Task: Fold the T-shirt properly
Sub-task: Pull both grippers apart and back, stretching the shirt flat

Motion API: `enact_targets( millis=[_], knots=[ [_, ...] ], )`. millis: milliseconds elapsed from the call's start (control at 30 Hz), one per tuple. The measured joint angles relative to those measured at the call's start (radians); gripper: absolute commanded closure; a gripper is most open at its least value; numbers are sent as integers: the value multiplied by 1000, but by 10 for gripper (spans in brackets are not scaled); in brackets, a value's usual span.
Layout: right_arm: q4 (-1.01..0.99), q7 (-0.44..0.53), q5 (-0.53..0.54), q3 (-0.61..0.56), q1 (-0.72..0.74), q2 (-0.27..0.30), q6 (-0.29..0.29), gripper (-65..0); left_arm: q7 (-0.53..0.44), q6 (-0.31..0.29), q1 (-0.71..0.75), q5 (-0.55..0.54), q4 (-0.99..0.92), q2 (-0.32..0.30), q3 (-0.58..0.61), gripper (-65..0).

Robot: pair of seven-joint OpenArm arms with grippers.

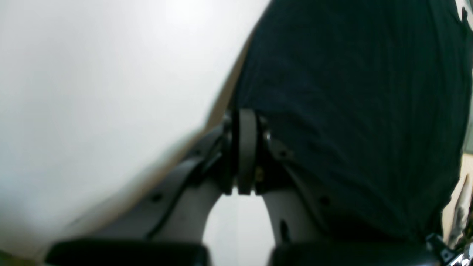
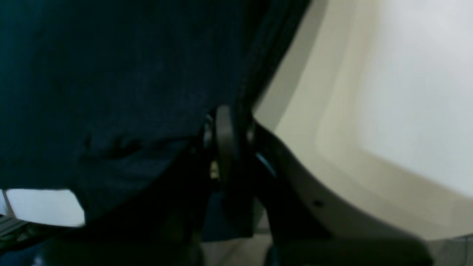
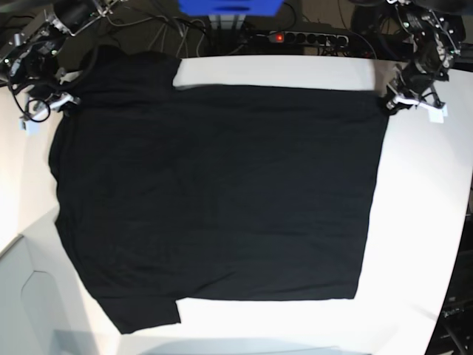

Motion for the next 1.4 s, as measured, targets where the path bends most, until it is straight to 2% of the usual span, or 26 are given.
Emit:
enact_targets(
  millis=[167,467,667,767,867,1067,1267,1400],
  knots=[
    [13,8,3,-3,-35,1,0,0,-10,0,55,-10,110,3,-3,-1],
    [124,6,6,-3,-96,3,0,0,-6,-1,178,-4,281,70,-3,-1],
    [161,7,2,-5,-125,26,0,0,-3,-2,220,2,315,80,-5,-1],
    [160,3,2,-5,-134,39,0,0,-1,-79,225,-1,315,81,-18,-1],
    [160,6,5,-5,-150,45,0,0,-2,-95,243,2,315,78,-57,-1],
    [160,3,6,-6,-149,44,0,0,-2,-102,238,3,315,77,-77,-1],
    [160,-1,2,-6,-66,42,0,0,8,-97,161,16,315,82,55,-1],
    [160,0,2,-7,-12,41,0,0,3,-94,87,111,319,115,84,-1]
  ],
)
